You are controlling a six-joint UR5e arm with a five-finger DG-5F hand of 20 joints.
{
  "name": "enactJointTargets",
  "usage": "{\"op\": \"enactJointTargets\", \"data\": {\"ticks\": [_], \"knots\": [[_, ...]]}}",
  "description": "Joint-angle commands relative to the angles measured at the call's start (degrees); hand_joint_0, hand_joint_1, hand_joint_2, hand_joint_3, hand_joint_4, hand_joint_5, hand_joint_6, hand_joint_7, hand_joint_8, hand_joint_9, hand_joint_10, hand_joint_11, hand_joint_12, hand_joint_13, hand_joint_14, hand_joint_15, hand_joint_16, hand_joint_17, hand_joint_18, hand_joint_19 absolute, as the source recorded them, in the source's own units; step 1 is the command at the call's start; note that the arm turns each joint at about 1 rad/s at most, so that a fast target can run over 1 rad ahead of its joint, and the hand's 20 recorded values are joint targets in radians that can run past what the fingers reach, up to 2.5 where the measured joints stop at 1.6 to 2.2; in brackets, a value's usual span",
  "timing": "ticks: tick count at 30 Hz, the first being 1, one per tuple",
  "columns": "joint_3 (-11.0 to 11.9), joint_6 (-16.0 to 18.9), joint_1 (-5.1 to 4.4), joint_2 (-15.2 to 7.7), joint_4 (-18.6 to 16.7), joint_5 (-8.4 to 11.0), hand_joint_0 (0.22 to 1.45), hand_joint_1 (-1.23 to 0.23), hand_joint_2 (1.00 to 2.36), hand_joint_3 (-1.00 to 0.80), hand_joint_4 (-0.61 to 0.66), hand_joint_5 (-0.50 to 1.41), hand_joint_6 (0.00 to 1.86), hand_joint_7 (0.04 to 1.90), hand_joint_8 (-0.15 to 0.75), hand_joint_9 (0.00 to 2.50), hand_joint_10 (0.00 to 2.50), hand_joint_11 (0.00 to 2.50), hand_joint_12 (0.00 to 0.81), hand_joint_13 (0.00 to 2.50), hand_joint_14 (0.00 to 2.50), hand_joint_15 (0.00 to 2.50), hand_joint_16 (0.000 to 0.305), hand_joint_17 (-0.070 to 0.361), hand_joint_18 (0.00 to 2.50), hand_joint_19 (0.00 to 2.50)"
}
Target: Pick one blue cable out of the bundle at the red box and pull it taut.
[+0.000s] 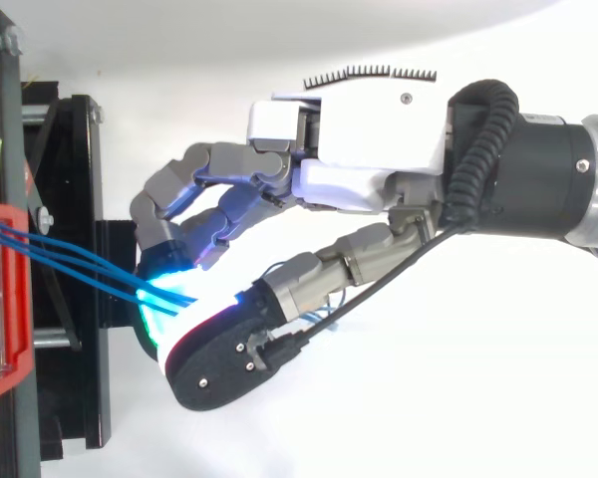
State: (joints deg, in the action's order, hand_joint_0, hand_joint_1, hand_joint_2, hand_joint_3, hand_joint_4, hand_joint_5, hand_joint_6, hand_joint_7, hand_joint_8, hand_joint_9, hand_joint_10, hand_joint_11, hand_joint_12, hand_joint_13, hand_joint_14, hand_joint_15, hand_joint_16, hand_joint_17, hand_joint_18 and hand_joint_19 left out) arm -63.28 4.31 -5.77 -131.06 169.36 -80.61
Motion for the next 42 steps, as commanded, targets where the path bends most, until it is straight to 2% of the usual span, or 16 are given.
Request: {"op": "enactJointTargets", "data": {"ticks": [1,4,6,13,17,18,20,21,24,27,28,31,33,38,42], "knots": [[0.0,0.0,-0.03,0.0,0.0,-0.07,0.73,-0.93,1.01,-0.33,0.07,-0.13,0.91,1.35,0.315,0.79,0.01,0.48,0.334,0.57,0.01,0.3,0.052,0.116,0.43,0.21],[0.0,0.0,-0.03,0.0,0.1,-0.07,0.76,-0.9,1.0,-0.47,0.03,-0.14,0.91,1.39,0.308,0.75,0.01,0.48,0.34,0.53,0.01,0.27,0.053,0.118,0.38,0.17],[0.0,0.0,-0.03,0.0,0.1,0.01,0.77,-0.89,1.0,-0.5,-0.01,-0.14,0.92,1.39,0.309,0.75,0.01,0.47,0.341,0.51,0.01,0.24,0.053,0.119,0.37,0.15],[0.0,0.0,0.06,0.0,0.1,0.01,0.78,-0.89,1.0,-0.5,-0.18,-0.16,0.93,1.36,0.289,0.74,0.01,0.47,0.331,0.51,0.01,0.22,0.052,0.118,0.37,0.12],[0.0,-0.3,0.06,-0.1,0.1,0.1,0.78,-0.9,1.0,-0.5,-0.13,-0.18,0.94,1.26,0.285,0.72,0.01,0.46,0.331,0.5,0.01,0.21,0.052,0.117,0.37,0.1],[0.0,-0.4,-0.03,-0.1,0.1,0.1,0.74,-0.93,1.0,-0.5,-0.07,-0.18,0.94,1.12,0.277,0.7,0.01,0.47,0.327,0.49,0.01,0.21,0.052,0.116,0.35,0.1],[0.0,-0.5,-0.03,-0.1,0.2,0.1,0.65,-0.99,1.0,-0.5,-0.05,-0.18,0.94,1.11,0.272,0.69,0.01,0.47,0.327,0.48,0.01,0.22,0.052,0.116,0.33,0.11],[0.0,-0.5,-0.03,0.0,0.1,0.1,0.57,-1.0,1.0,-0.5,-0.03,-0.18,0.94,1.1,0.285,0.69,0.01,0.49,0.332,0.46,0.01,0.23,0.053,0.119,0.3,0.13],[0.0,-0.6,-0.03,0.0,0.1,0.1,0.48,-0.98,1.0,-0.5,0.0,-0.18,0.94,1.05,0.31,0.69,0.01,0.5,0.357,0.46,0.01,0.23,0.058,0.13,0.3,0.15],[0.0,-0.6,-0.03,-0.1,-0.1,0.1,0.42,-0.88,1.0,-0.5,0.03,-0.16,0.93,1.04,0.339,0.73,0.01,0.49,0.378,0.47,0.01,0.24,0.063,0.141,0.3,0.18],[0.0,-0.6,-0.03,0.0,-0.1,0.1,0.42,-0.79,1.0,-0.5,0.03,-0.16,0.92,1.05,0.344,0.74,0.01,0.5,0.382,0.47,0.01,0.24,0.063,0.141,0.3,0.19],[0.0,-0.6,-0.03,0.0,0.1,0.1,0.45,-0.68,1.0,-0.5,0.03,-0.15,0.91,1.09,0.342,0.77,0.01,0.49,0.371,0.47,0.01,0.25,0.06,0.135,0.28,0.21],[0.0,-0.6,-0.03,-0.1,0.1,0.01,0.52,-0.66,1.0,-0.5,0.03,-0.14,0.9,1.14,0.324,0.79,0.01,0.5,0.345,0.48,0.01,0.27,0.054,0.121,0.25,0.23],[0.0,-0.6,-0.03,-0.1,0.0,0.1,0.61,-0.71,1.0,-0.48,0.05,-0.12,0.89,1.2,0.311,0.83,0.02,0.51,0.325,0.54,0.01,0.31,0.05,0.113,0.29,0.24],[0.0,-0.6,-0.03,0.0,0.1,-0.07,0.64,-0.81,1.01,-0.36,0.15,-0.12,0.9,1.22,0.323,0.84,0.01,0.52,0.326,0.61,0.01,0.34,0.051,0.114,0.37,0.25]]}}
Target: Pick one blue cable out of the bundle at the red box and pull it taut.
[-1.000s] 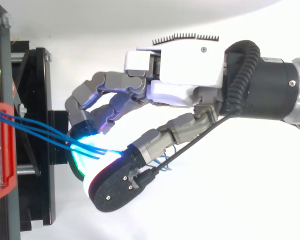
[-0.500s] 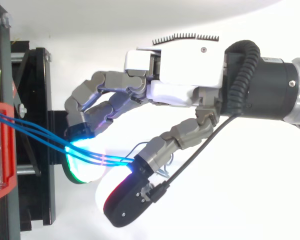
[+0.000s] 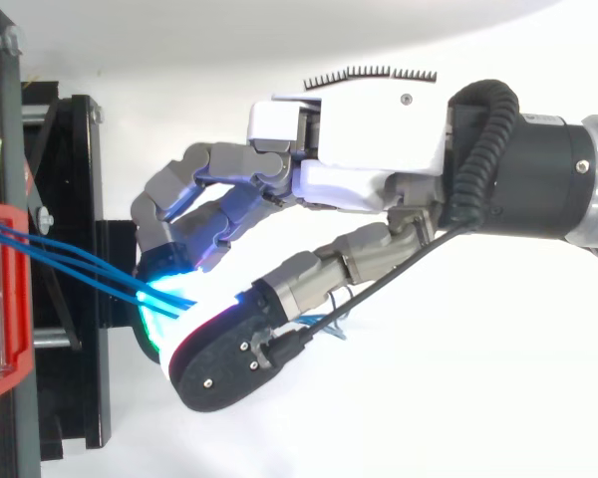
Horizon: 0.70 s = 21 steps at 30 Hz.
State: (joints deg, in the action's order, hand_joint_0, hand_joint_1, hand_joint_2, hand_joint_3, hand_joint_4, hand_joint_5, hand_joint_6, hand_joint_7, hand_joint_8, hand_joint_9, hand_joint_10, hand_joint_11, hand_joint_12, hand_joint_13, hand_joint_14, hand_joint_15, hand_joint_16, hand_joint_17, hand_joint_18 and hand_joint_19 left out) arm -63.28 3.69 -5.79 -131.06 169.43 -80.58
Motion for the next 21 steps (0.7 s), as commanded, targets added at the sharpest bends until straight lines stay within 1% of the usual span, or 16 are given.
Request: {"op": "enactJointTargets", "data": {"ticks": [1,3,5,7,10,12,14,15,17,18,20,21], "knots": [[0.0,0.0,-0.01,0.0,0.0,-0.19,0.64,-0.83,1.01,-0.34,0.17,-0.12,0.9,1.22,0.324,0.85,0.01,0.53,0.328,0.62,0.01,0.34,0.051,0.116,0.4,0.25],[0.0,0.0,-0.01,0.0,0.0,-0.19,0.66,-0.88,1.01,-0.33,0.17,-0.12,0.9,1.23,0.326,0.85,0.01,0.52,0.329,0.62,0.01,0.34,0.052,0.117,0.42,0.24],[0.0,0.0,-0.01,0.0,0.1,-0.1,0.69,-0.92,1.01,-0.37,0.16,-0.12,0.89,1.25,0.327,0.85,0.02,0.52,0.33,0.63,0.01,0.33,0.052,0.117,0.43,0.22],[-0.1,0.0,-0.01,0.0,0.1,-0.01,0.76,-0.99,1.0,-0.5,0.12,-0.11,0.86,1.47,0.319,0.85,0.01,0.51,0.332,0.64,0.01,0.3,0.052,0.117,0.48,0.17],[0.0,0.0,-0.01,0.0,0.0,-0.19,0.75,-0.99,1.0,-0.5,0.11,-0.12,0.85,1.55,0.318,0.85,0.01,0.51,0.333,0.64,0.01,0.3,0.052,0.117,0.5,0.16],[0.0,0.0,-0.01,0.0,0.0,-0.19,0.74,-0.99,1.0,-0.5,0.12,-0.12,0.84,1.54,0.317,0.85,0.01,0.52,0.333,0.64,0.01,0.3,0.052,0.118,0.5,0.16],[0.0,0.0,-0.01,0.0,0.0,-0.19,0.73,-0.99,1.0,-0.5,0.11,-0.12,0.85,1.48,0.317,0.85,0.01,0.56,0.333,0.64,0.01,0.3,0.052,0.118,0.5,0.16],[0.0,0.0,-0.01,0.0,-0.1,-0.01,0.73,-1.0,1.0,-0.5,0.1,-0.13,0.86,1.41,0.313,0.86,0.02,0.59,0.331,0.63,0.01,0.31,0.052,0.118,0.5,0.17],[0.0,0.0,-0.01,0.0,-0.2,0.07,0.73,-1.01,1.0,-0.5,0.11,-0.13,0.87,1.37,0.313,0.86,0.02,0.61,0.331,0.63,0.01,0.31,0.052,0.117,0.5,0.17],[0.0,0.0,-0.01,0.0,-0.2,-0.01,0.7,-1.04,1.0,-0.5,0.14,-0.13,0.89,1.32,0.312,0.86,0.02,0.63,0.33,0.64,0.01,0.32,0.052,0.117,0.5,0.19],[0.0,0.0,-0.01,-0.1,-0.2,-0.01,0.64,-1.05,1.0,-0.5,0.16,-0.13,0.9,1.25,0.312,0.87,0.02,0.64,0.328,0.64,0.01,0.34,0.052,0.116,0.5,0.2],[0.0,0.0,-0.01,0.0,-0.2,-0.01,0.58,-1.03,1.0,-0.5,0.16,-0.13,0.9,1.23,0.318,0.87,0.02,0.64,0.334,0.64,0.01,0.35,0.052,0.117,0.48,0.23]]}}
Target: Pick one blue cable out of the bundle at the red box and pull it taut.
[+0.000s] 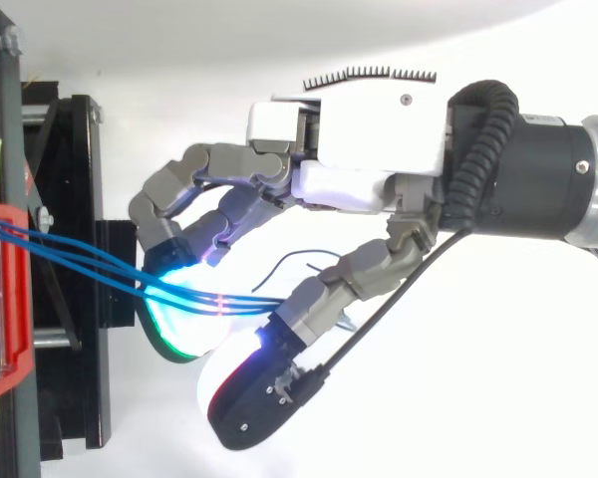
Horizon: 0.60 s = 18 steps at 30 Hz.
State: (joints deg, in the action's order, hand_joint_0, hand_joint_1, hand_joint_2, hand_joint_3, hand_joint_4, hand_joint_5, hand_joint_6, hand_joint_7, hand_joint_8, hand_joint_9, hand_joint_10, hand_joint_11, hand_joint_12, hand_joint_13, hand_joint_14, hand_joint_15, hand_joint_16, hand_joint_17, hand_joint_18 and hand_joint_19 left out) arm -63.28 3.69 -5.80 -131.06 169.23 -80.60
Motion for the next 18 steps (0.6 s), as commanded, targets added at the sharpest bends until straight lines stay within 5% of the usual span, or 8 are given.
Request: {"op": "enactJointTargets", "data": {"ticks": [1,12,18], "knots": [[0.0,0.0,0.0,0.0,0.0,0.0,0.52,-1.0,1.0,-0.5,0.16,-0.13,0.9,1.23,0.325,0.88,0.02,0.64,0.348,0.64,0.02,0.35,0.055,0.123,0.47,0.24],[0.0,0.0,0.0,-0.1,0.0,0.09,0.47,-0.53,1.0,-0.5,0.11,-0.11,0.89,1.17,0.363,0.91,0.02,0.6,0.373,0.61,0.01,0.37,0.058,0.131,0.42,0.38],[0.0,0.0,0.0,-0.1,0.3,0.09,0.56,-0.56,1.0,-0.5,0.11,-0.11,0.88,1.23,0.344,0.91,0.01,0.6,0.341,0.61,0.02,0.4,0.051,0.115,0.38,0.42]]}}
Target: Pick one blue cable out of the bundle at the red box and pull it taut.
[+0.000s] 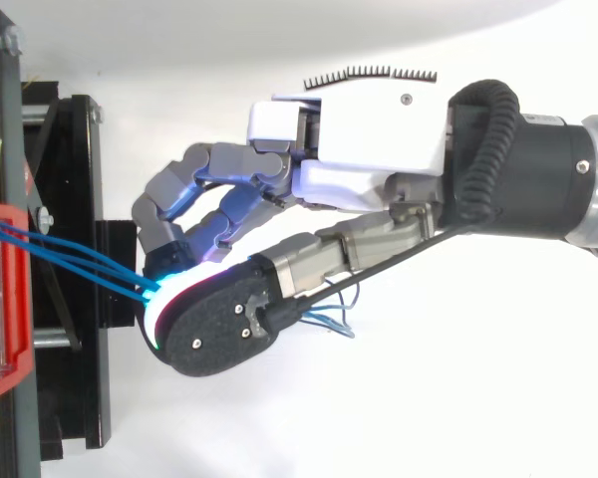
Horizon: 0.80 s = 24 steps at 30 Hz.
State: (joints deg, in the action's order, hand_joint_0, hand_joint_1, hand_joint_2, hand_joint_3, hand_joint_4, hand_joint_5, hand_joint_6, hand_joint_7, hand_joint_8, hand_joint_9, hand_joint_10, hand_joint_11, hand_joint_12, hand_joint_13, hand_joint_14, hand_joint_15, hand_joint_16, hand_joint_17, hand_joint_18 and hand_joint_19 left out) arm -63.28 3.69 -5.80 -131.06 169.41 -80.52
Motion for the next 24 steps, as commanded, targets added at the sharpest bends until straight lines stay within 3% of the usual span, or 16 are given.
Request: {"op": "enactJointTargets", "data": {"ticks": [1,5,12,17,19,24], "knots": [[0.0,0.0,0.0,0.0,0.1,0.01,0.58,-0.62,1.0,-0.41,0.11,-0.11,0.88,1.24,0.345,0.9,0.02,0.61,0.336,0.62,0.02,0.4,0.05,0.113,0.4,0.43],[0.0,-0.3,0.0,0.0,0.1,0.01,0.58,-0.72,1.01,-0.29,0.13,-0.11,0.89,1.24,0.373,0.92,0.02,0.61,0.367,0.67,0.02,0.41,0.056,0.127,0.47,0.4],[0.0,-0.2,0.0,0.0,0.0,-0.16,0.62,-0.89,1.01,-0.16,0.1,-0.12,0.91,1.23,0.338,0.84,0.02,0.62,0.355,0.62,0.02,0.41,0.054,0.122,0.44,0.37],[0.0,-0.3,0.0,0.0,-0.2,-0.07,0.65,-0.95,1.01,-0.23,0.07,-0.13,0.91,1.23,0.31,0.78,0.02,0.61,0.341,0.58,0.02,0.41,0.051,0.114,0.4,0.34],[0.0,-0.2,0.0,0.0,-0.2,0.01,0.67,-1.01,1.0,-0.44,0.08,-0.14,0.91,1.19,0.303,0.74,0.01,0.59,0.34,0.53,0.02,0.38,0.051,0.115,0.37,0.3],[0.0,-0.2,0.0,-0.1,-0.2,0.01,0.55,-1.04,1.0,-0.5,0.1,-0.14,0.91,1.18,0.308,0.73,0.01,0.59,0.351,0.51,0.02,0.36,0.053,0.119,0.34,0.29]]}}
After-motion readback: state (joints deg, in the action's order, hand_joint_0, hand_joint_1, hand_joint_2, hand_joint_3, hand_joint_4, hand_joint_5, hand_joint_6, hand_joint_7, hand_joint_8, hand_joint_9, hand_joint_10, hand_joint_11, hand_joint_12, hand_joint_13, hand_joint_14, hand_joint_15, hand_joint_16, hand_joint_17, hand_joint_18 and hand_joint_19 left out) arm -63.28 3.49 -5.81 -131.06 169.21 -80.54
